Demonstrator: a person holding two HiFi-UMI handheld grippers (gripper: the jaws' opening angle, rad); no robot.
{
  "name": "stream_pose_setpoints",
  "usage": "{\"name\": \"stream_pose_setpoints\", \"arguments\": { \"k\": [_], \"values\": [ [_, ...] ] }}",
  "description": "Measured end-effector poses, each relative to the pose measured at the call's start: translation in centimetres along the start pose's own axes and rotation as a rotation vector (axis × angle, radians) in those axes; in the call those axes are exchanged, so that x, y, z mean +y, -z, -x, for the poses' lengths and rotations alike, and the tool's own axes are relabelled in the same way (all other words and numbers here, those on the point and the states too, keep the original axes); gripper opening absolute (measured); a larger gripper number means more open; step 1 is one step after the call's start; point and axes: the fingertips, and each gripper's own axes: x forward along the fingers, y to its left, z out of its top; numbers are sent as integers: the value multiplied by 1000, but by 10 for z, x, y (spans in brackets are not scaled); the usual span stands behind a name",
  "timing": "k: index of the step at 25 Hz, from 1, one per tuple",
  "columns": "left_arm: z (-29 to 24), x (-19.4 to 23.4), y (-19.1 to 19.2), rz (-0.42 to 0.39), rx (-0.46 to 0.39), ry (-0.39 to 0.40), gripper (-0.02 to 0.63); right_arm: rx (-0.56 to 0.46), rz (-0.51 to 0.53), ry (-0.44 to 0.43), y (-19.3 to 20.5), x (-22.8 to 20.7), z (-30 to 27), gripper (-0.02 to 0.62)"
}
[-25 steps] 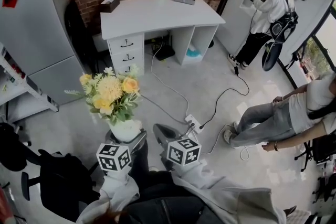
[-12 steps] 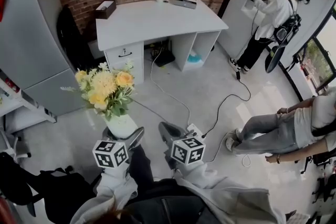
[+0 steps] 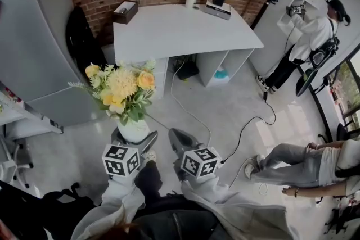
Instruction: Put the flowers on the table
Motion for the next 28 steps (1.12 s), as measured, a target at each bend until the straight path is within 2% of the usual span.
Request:
{"name": "stream_pose_setpoints", "arguments": {
  "k": [9,13,18,28],
  "values": [
    [-51,78,-57,-22,-9,19,492,-13,-74,-8,-38,-1,-102,0],
    [-72,101,-76,-23,-29,44,492,6,-57,-16,-49,-6,-134,0],
    [-100,126,-87,-22,-9,51,492,-18,-88,30,-71,-33,-164,0],
    [-139,153,-100,-45,22,65,492,-64,-116,40,-97,-65,-208,0]
  ]
}}
